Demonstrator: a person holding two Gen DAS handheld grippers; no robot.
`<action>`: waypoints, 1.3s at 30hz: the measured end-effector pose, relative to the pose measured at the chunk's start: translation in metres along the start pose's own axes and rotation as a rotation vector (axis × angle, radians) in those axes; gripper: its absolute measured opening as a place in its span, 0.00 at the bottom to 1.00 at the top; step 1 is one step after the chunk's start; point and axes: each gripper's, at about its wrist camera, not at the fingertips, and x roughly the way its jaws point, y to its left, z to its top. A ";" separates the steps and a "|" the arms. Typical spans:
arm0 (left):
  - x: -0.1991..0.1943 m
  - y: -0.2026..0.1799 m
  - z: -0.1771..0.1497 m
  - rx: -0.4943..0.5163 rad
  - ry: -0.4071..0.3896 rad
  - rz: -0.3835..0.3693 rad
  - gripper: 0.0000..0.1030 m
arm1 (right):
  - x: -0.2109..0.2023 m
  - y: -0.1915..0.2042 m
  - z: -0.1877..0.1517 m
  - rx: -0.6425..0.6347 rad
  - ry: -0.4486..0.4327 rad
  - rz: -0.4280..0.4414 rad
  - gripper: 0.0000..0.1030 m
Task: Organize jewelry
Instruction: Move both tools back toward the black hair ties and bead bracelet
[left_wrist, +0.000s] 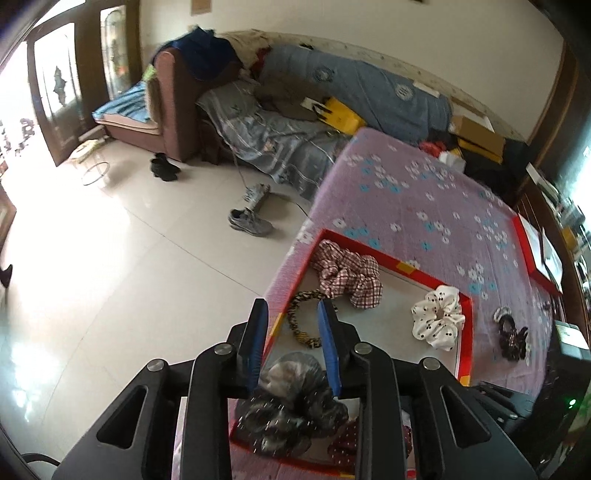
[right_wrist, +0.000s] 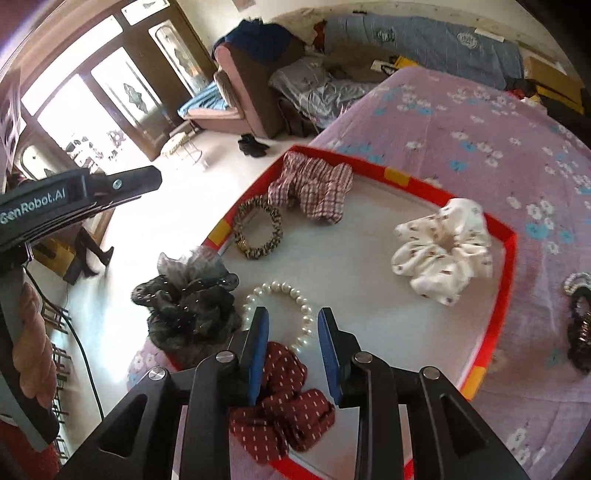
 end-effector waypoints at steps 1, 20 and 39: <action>-0.005 0.001 -0.001 -0.007 -0.007 0.007 0.29 | -0.008 -0.003 -0.002 0.005 -0.012 0.003 0.30; -0.081 -0.069 -0.070 -0.043 -0.067 0.134 0.47 | -0.108 -0.074 -0.069 0.067 -0.109 0.012 0.31; -0.078 -0.186 -0.113 0.038 -0.023 0.038 0.49 | -0.199 -0.195 -0.148 0.254 -0.190 -0.142 0.39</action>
